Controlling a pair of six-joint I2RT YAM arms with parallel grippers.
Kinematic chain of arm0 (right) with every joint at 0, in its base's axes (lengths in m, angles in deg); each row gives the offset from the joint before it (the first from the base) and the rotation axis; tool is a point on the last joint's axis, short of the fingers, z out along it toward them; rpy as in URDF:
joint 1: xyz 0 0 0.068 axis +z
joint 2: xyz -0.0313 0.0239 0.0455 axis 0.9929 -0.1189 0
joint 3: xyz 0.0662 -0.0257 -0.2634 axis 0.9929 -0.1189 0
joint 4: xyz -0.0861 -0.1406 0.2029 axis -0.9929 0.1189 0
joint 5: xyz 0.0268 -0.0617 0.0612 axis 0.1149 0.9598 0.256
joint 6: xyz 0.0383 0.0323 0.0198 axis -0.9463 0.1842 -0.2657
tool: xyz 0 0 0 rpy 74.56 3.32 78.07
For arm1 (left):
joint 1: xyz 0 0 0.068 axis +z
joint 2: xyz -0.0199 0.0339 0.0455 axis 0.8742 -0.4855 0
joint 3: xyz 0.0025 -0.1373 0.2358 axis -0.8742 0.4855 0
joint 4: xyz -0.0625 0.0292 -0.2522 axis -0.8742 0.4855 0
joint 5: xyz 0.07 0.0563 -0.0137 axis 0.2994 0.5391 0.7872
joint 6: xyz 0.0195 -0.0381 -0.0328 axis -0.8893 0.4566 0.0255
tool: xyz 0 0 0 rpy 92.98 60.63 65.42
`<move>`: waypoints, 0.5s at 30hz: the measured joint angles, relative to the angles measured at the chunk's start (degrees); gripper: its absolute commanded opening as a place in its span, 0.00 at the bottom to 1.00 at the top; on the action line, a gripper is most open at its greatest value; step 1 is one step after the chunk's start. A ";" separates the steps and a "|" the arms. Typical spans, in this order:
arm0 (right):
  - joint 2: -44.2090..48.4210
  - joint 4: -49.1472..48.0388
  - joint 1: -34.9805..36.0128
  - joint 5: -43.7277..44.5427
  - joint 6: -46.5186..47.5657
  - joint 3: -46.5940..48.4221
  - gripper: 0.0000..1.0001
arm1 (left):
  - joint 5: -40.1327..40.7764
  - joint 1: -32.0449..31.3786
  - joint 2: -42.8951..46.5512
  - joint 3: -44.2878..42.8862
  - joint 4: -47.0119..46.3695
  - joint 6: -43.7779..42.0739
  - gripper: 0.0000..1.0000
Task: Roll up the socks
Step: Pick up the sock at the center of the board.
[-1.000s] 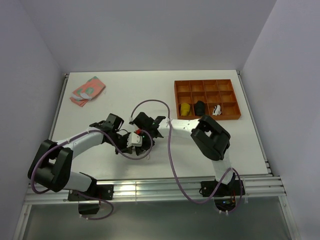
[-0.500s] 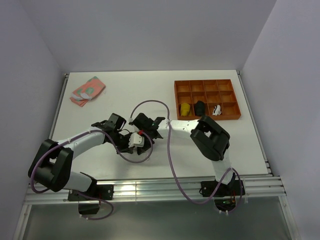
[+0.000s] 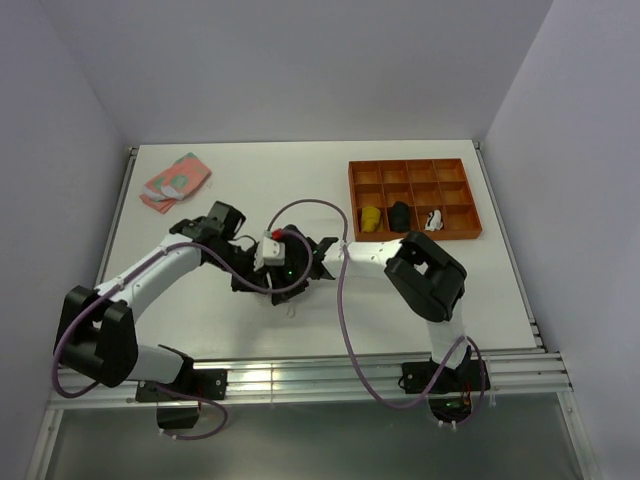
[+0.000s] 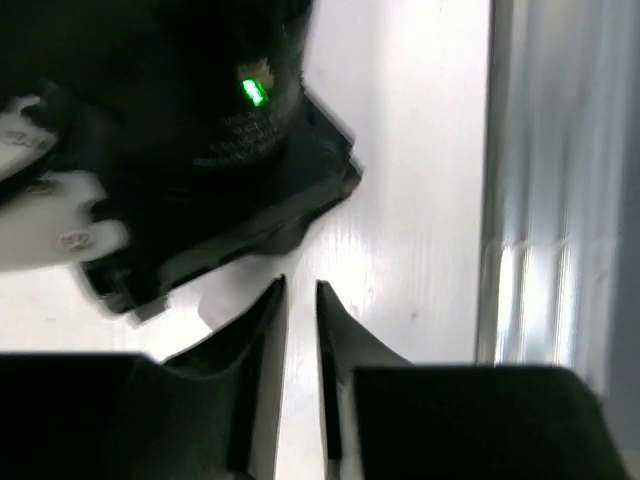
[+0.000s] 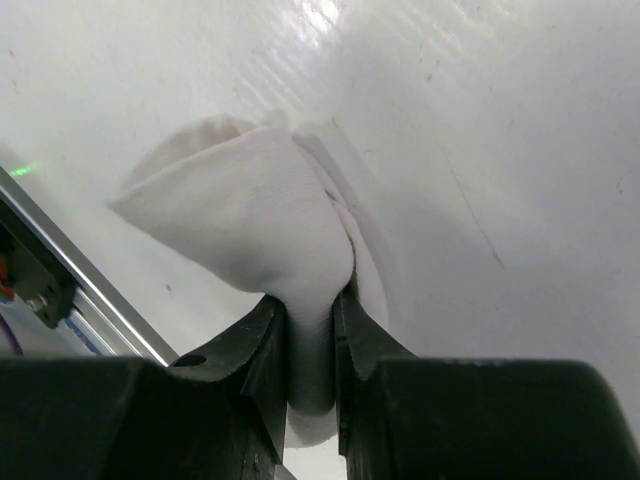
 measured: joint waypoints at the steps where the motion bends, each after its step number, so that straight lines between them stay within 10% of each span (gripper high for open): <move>1: 0.11 -0.63 0.02 0.26 -0.17 -0.22 0.00 | -1.42 0.85 0.28 -2.12 0.83 0.22 0.22; 15: 3.10 -5.22 -1.53 3.74 -3.26 -4.57 0.00 | -12.04 14.80 1.92 -12.46 4.11 10.75 0.15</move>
